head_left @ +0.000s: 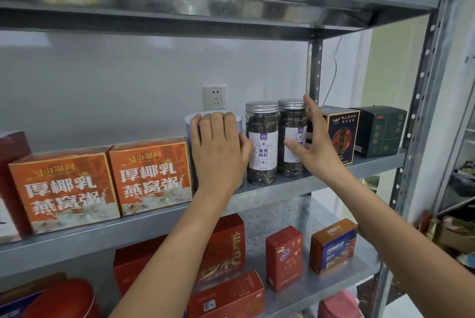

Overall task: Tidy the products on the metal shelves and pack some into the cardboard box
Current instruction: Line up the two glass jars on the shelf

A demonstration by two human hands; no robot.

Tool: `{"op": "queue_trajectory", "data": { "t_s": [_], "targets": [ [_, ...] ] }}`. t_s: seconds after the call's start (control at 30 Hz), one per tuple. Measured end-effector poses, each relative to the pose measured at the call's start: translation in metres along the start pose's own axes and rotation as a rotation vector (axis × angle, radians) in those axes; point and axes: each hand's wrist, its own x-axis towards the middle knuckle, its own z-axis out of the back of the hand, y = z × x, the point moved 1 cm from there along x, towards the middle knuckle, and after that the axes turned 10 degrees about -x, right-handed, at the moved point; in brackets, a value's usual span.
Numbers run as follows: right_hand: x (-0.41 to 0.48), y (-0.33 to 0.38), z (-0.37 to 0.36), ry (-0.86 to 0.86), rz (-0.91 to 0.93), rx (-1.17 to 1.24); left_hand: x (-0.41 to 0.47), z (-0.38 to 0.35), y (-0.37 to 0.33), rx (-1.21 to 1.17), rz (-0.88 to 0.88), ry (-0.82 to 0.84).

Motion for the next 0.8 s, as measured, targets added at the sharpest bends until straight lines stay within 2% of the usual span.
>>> {"op": "queue_trajectory", "data": {
  "t_s": [0.27,0.33,0.43,0.53,0.8],
  "targets": [
    [-0.012,-0.003,0.004,-0.004,0.051,-0.047,-0.001,-0.003,0.0,0.003,0.01,-0.002],
    [-0.023,-0.004,0.006,-0.101,0.074,-0.092,-0.001,-0.003,0.0,0.012,0.009,-0.005],
    [-0.032,-0.014,0.011,-0.358,0.101,-0.222,-0.002,-0.003,-0.001,0.021,0.009,-0.003],
    [-0.032,-0.029,0.018,-0.485,0.019,-0.297,-0.003,-0.002,-0.002,0.021,0.016,0.001],
    [-0.017,-0.056,0.032,-0.333,-0.255,-0.252,-0.015,0.005,-0.011,-0.031,0.103,0.059]
  ]
}}
